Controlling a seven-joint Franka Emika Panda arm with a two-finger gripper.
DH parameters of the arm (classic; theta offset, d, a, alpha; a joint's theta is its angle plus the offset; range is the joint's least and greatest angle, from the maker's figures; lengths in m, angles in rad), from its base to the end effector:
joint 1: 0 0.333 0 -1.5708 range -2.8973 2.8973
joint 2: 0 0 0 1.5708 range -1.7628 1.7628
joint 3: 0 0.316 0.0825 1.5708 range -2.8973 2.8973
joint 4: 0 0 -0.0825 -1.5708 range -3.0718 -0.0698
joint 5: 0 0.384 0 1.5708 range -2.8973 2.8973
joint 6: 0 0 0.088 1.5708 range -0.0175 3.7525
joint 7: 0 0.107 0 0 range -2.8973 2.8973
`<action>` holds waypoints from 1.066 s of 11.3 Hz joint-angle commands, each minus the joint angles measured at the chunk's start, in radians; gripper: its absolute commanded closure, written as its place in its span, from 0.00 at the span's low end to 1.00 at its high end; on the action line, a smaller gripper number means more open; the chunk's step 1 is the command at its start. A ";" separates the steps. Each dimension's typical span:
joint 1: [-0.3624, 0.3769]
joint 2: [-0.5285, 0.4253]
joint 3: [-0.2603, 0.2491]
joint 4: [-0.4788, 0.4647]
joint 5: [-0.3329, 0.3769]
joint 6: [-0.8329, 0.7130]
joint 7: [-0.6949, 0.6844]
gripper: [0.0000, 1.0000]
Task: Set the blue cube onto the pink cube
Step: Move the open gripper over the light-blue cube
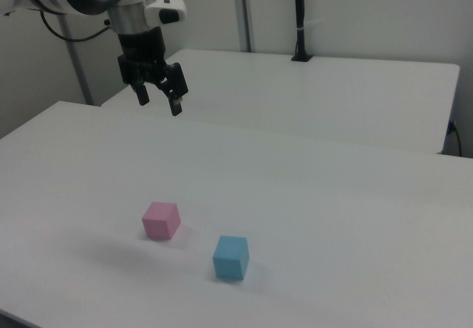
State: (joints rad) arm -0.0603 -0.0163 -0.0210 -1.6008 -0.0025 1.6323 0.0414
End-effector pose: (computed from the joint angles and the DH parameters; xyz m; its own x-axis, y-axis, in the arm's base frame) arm 0.5536 -0.0455 0.6249 0.9914 -0.1222 0.0478 -0.1223 -0.9925 0.0002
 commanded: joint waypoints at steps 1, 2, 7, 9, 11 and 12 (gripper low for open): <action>0.013 -0.010 -0.016 0.001 0.019 -0.002 -0.015 0.00; 0.014 -0.010 -0.016 0.001 0.019 -0.002 -0.014 0.00; 0.013 -0.010 -0.016 -0.001 0.019 -0.002 -0.011 0.00; 0.011 -0.010 -0.016 -0.001 0.018 -0.002 -0.011 0.00; 0.011 -0.010 -0.016 -0.002 0.016 -0.002 -0.026 0.00; 0.008 -0.010 -0.016 -0.002 0.009 -0.003 -0.040 0.00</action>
State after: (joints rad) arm -0.0603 -0.0163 -0.0218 -1.6008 -0.0024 1.6323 0.0413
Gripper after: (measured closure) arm 0.000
